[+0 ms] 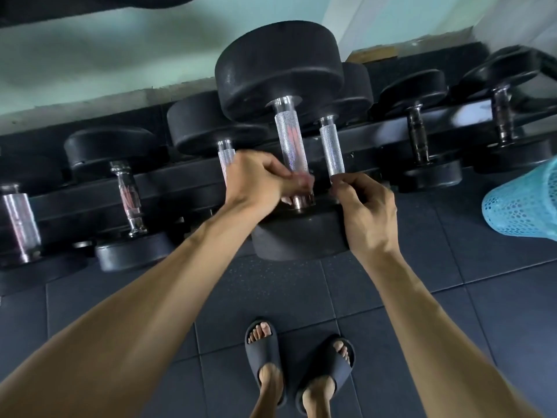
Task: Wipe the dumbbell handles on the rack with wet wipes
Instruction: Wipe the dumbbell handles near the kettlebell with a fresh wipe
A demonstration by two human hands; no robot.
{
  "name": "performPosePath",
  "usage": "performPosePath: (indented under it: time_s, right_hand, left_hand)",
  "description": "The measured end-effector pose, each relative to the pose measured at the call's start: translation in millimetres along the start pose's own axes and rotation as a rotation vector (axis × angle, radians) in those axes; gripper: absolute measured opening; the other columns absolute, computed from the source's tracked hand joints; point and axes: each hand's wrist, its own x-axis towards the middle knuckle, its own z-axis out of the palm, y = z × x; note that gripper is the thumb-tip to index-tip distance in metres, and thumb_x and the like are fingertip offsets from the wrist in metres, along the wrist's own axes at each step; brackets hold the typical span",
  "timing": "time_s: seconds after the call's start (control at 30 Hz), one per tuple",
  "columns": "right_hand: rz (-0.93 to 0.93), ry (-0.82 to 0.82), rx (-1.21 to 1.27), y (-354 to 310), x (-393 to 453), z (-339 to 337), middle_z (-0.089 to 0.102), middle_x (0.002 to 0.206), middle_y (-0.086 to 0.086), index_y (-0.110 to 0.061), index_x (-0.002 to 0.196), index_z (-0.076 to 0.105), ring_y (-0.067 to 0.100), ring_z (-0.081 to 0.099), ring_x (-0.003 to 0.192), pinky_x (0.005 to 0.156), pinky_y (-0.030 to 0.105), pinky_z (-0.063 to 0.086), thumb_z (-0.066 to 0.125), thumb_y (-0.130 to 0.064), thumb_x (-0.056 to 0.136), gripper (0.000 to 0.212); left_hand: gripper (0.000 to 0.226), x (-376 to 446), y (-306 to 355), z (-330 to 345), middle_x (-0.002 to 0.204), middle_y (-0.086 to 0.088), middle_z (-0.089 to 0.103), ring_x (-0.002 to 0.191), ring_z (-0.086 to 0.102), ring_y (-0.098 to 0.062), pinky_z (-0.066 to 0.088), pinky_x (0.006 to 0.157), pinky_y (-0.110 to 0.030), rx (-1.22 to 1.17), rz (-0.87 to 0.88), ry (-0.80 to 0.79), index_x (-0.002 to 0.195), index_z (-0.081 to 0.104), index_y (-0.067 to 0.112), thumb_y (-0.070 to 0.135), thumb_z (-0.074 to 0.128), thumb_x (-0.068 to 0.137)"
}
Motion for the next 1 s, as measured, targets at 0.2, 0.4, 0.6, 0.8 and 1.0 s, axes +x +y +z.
performPosePath:
  time_s: [0.2,0.4,0.6,0.8,1.0]
  right_hand:
    - [0.009,0.017,0.014,0.9,-0.4,1.1,0.070,0.078,-0.009,-0.031,0.079,0.071,0.007,0.062,0.076,0.068,0.020,0.045,0.053,-0.041,0.079,0.020]
    - [0.013,0.012,0.013,1.4,-0.8,1.3,0.071,0.080,-0.012,-0.037,0.076,0.067,0.011,0.065,0.084,0.075,0.029,0.048,0.052,-0.042,0.078,0.016]
    - [0.022,-0.018,0.031,3.8,-2.6,-0.7,0.072,0.089,-0.013,-0.031,0.091,0.072,0.009,0.064,0.089,0.078,0.027,0.047,0.050,-0.044,0.079,0.028]
    - [0.023,-0.027,0.030,1.0,-2.3,-1.7,0.070,0.083,-0.013,-0.041,0.075,0.064,0.009,0.063,0.086,0.075,0.029,0.045,0.050,-0.043,0.078,0.014]
    - [0.025,-0.042,0.029,6.4,-1.1,-0.5,0.072,0.098,-0.011,-0.038,0.089,0.070,0.008,0.064,0.098,0.086,0.030,0.048,0.048,-0.044,0.081,0.024]
  left_hand:
    - [0.022,1.1,20.4,2.9,0.066,-0.005,0.074,0.059,0.072,-0.006,0.054,0.054,-0.014,-0.129,0.022,0.054,0.069,0.061,-0.002,-0.003,0.082,0.075]
    - [0.032,-0.5,11.9,7.3,0.061,-0.004,0.072,0.053,0.068,-0.001,0.048,0.052,-0.011,-0.056,-0.005,0.110,0.069,0.066,0.004,0.016,0.095,0.060]
    - [0.028,11.2,22.5,8.3,0.064,-0.006,0.073,0.062,0.074,-0.013,0.056,0.056,-0.020,-0.196,-0.009,0.181,0.068,0.059,0.006,0.004,0.087,0.073]
    - [0.028,-1.0,14.6,12.3,0.047,0.005,0.065,0.050,0.067,-0.003,0.045,0.047,-0.009,-0.250,-0.083,0.183,0.072,0.062,0.004,0.006,0.090,0.067]
    - [0.033,25.8,30.2,4.3,0.067,-0.006,0.074,0.066,0.075,-0.018,0.059,0.067,-0.031,-0.241,-0.060,0.242,0.073,0.061,0.009,0.012,0.092,0.065]
